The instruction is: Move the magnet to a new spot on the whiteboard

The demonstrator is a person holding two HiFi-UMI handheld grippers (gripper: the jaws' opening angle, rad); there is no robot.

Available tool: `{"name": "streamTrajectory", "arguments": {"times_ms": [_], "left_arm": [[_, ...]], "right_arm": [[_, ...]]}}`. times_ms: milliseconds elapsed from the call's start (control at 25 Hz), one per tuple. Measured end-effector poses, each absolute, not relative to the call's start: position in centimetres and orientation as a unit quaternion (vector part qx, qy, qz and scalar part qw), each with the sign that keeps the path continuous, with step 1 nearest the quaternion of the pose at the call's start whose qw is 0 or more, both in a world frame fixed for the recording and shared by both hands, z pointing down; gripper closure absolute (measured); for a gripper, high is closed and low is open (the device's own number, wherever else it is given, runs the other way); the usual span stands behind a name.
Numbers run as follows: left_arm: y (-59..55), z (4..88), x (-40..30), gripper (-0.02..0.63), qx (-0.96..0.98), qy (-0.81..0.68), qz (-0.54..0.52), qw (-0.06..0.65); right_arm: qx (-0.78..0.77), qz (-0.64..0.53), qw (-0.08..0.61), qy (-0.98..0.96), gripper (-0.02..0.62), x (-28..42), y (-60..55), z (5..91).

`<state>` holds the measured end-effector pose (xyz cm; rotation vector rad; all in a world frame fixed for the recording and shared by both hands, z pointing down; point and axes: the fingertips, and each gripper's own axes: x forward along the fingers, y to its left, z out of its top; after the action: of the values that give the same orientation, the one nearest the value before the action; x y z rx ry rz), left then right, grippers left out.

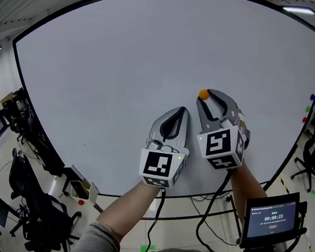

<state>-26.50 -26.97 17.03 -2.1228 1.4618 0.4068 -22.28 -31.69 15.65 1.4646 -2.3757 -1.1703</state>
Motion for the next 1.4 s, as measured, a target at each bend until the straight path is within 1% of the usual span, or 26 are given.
{"name": "streamTrajectory", "arguments": {"times_ms": [320,480,560,680,760,1200,1400], "left_arm": [[-29.1,17.6,-17.6,0.609,-0.81,0.505,0.147,0.258],[-30.8,19.4,-15.0,0.609,-0.825,0.489,0.139,0.247],[-31.8,19.5,-11.7,0.609,-0.831,0.48,0.136,0.244],[-33.4,18.8,-4.3,0.609,-0.841,0.465,0.132,0.244],[-34.2,19.1,-0.9,0.609,-0.849,0.452,0.13,0.241],[-36.9,22.3,13.7,0.609,-0.885,0.394,0.111,0.222],[-38.0,24.0,16.9,0.609,-0.892,0.384,0.107,0.216]], "right_arm": [[0.513,-0.36,0.075,-0.776,0.468,-12.9,-33.8,17.5],[0.528,-0.347,0.086,-0.77,0.468,-10.2,-35.0,19.4],[0.536,-0.34,0.088,-0.768,0.468,-6.9,-35.8,19.6],[0.549,-0.331,0.088,-0.762,0.468,0.5,-37.2,19.1],[0.558,-0.324,0.093,-0.758,0.468,3.8,-37.8,19.6],[0.605,-0.272,0.122,-0.738,0.468,18.1,-40.0,24.8],[0.619,-0.253,0.13,-0.732,0.468,21.6,-40.9,27.3]]}}
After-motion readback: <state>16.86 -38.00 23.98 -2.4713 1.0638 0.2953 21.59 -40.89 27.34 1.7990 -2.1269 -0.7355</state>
